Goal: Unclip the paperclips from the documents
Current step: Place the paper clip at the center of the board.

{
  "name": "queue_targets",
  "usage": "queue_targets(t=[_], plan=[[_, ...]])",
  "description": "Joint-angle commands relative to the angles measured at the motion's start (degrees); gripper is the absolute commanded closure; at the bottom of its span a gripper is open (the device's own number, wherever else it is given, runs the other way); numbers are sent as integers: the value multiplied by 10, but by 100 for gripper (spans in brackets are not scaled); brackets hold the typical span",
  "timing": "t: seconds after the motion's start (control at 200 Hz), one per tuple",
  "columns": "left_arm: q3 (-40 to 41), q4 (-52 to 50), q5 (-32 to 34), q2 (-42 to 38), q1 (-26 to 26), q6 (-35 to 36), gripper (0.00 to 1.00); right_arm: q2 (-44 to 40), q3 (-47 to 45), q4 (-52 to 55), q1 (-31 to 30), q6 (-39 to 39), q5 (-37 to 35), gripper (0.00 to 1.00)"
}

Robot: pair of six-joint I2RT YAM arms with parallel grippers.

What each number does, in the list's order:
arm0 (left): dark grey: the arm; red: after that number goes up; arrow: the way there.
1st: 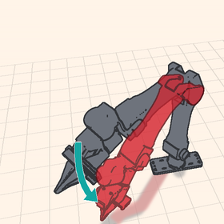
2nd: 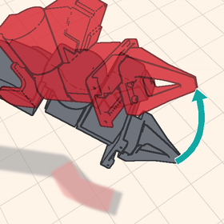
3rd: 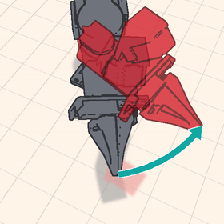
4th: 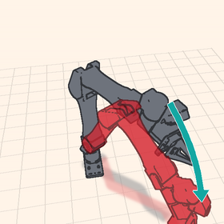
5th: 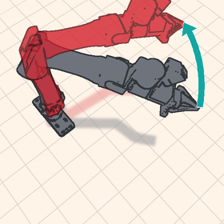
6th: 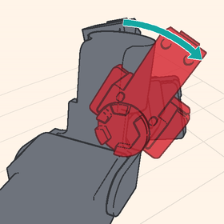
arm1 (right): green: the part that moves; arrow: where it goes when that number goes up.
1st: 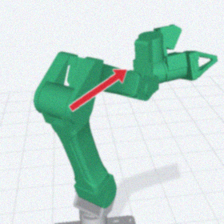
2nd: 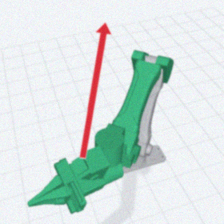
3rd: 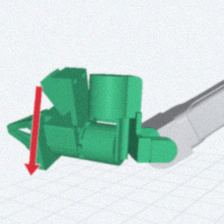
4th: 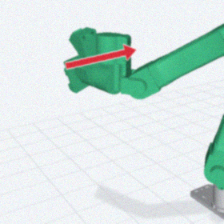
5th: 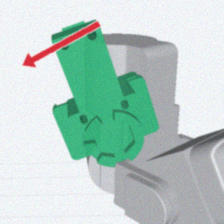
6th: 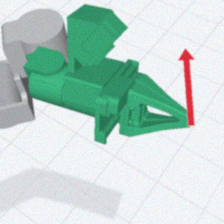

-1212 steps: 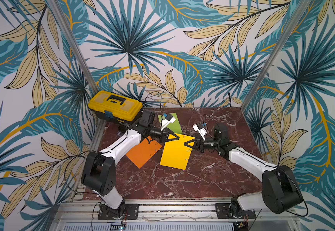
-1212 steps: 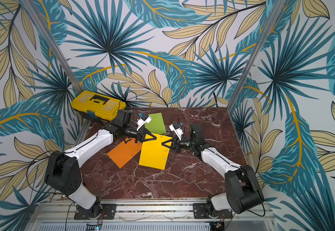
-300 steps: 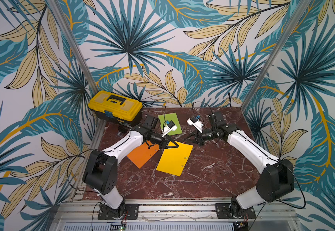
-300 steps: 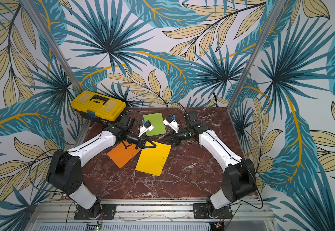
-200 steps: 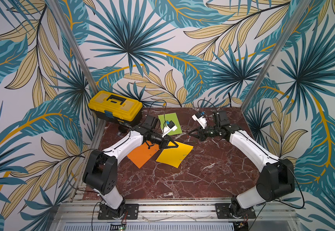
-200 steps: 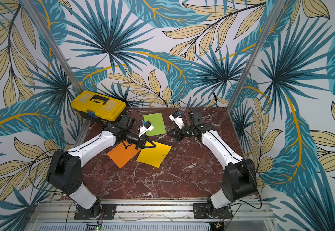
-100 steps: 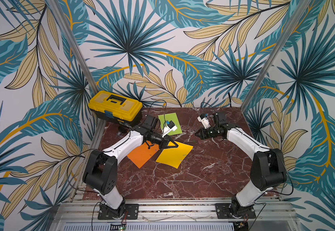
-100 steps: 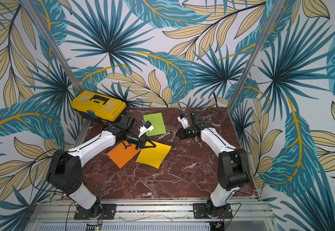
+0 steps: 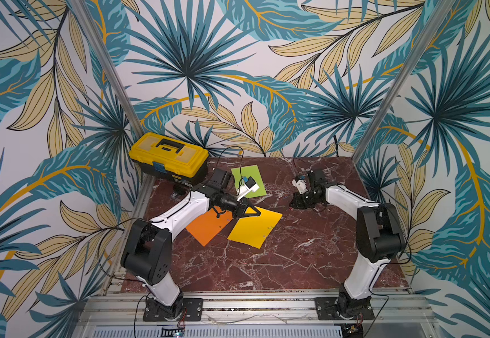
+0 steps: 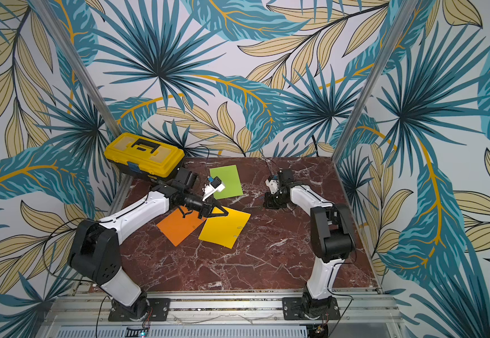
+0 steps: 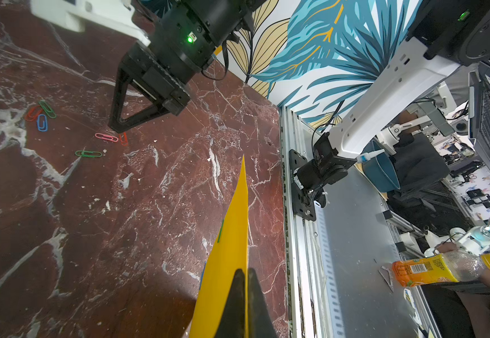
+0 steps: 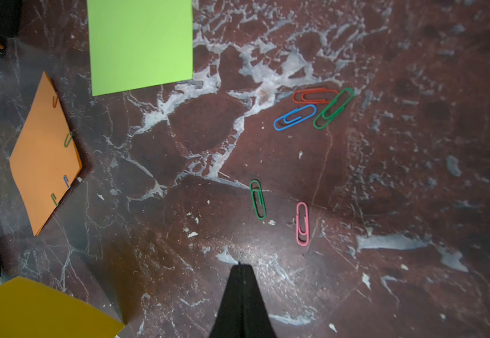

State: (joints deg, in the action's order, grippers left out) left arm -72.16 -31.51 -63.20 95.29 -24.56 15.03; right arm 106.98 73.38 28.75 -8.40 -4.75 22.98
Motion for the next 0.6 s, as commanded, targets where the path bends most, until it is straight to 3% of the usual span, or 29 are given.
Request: queue_targets(t=[0.0,0.215,0.591], plan=[[-19,-4,-2,-5,-2,9,100,19,15,16,4,-23,-13,100],[-19,-4,-2,-5,-1,9,100,42,23,22,8,-37,-19,100],[-18,-4,-3,-4,-1,9,100,60,27,30,11,-49,-29,91]])
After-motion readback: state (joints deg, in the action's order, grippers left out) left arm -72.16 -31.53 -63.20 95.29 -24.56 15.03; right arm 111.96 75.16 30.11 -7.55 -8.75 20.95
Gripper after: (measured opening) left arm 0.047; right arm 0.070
